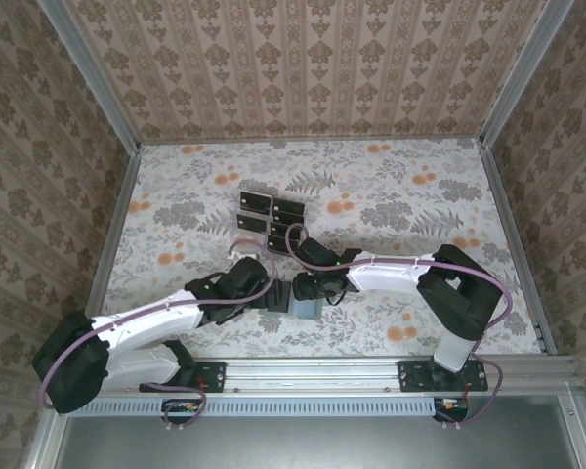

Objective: Put the credit cards into the card holder

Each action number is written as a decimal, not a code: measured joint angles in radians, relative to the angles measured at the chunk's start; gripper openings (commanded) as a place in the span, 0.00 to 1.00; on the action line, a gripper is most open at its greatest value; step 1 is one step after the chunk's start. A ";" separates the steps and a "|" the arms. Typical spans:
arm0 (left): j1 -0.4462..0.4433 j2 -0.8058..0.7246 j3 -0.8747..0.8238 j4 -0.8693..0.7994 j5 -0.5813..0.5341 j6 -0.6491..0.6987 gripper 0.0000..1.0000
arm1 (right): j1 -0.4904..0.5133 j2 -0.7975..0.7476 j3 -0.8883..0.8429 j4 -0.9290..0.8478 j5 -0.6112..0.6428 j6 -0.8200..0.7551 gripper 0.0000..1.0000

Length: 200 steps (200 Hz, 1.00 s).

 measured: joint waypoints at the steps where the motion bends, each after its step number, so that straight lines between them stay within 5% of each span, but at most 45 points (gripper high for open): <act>1: -0.002 0.000 0.000 0.001 0.000 0.000 1.00 | 0.000 0.000 -0.001 0.002 -0.001 0.001 0.49; 200: -0.068 0.069 -0.031 0.098 -0.049 0.003 1.00 | -0.019 -0.053 -0.078 0.120 -0.142 0.114 0.48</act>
